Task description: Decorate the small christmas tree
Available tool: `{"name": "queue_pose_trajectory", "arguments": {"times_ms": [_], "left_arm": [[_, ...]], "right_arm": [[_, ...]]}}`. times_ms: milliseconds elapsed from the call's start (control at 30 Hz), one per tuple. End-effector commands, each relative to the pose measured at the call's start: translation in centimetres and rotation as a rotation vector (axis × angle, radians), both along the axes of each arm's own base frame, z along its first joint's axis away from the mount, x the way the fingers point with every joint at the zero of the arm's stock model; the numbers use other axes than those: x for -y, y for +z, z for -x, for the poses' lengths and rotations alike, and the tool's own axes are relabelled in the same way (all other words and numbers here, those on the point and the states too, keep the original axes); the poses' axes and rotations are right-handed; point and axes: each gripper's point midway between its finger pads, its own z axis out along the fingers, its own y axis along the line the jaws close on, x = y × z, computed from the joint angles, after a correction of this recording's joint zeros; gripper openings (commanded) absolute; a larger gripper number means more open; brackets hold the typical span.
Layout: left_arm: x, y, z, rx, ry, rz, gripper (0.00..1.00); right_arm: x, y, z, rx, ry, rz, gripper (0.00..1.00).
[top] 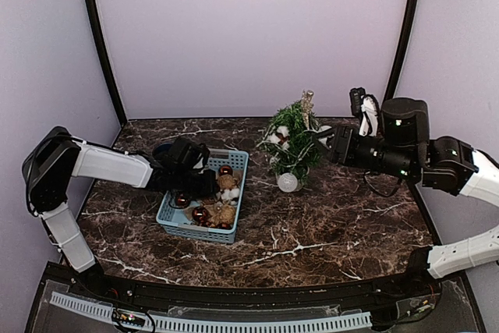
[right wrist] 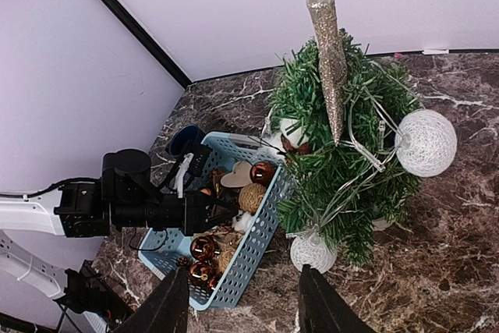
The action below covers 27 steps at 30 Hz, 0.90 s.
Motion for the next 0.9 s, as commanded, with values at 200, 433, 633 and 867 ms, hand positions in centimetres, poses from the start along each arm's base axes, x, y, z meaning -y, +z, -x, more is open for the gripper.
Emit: {"name": "queue_pose_trajectory", "arguments": {"times_ms": [200, 433, 633, 867], "left_arm": [[-2.0, 5.4, 1.2, 0.148, 0.010, 0.041, 0.00], [-3.0, 7.6, 2.8, 0.182, -0.019, 0.064, 0.00], [-2.5, 10.4, 5.0, 0.219, -0.123, 0.131, 0.00], [-2.2, 12.9, 7.1, 0.214, -0.190, 0.200, 0.00]], "right_arm": [[1.2, 1.8, -0.1, 0.051, -0.023, -0.017, 0.50], [-1.5, 3.1, 0.7, 0.093, 0.123, 0.004, 0.50], [-6.3, 1.6, 1.5, 0.068, 0.269, 0.097, 0.53], [-11.4, -1.4, 0.9, 0.015, 0.297, 0.174, 0.54]]}}
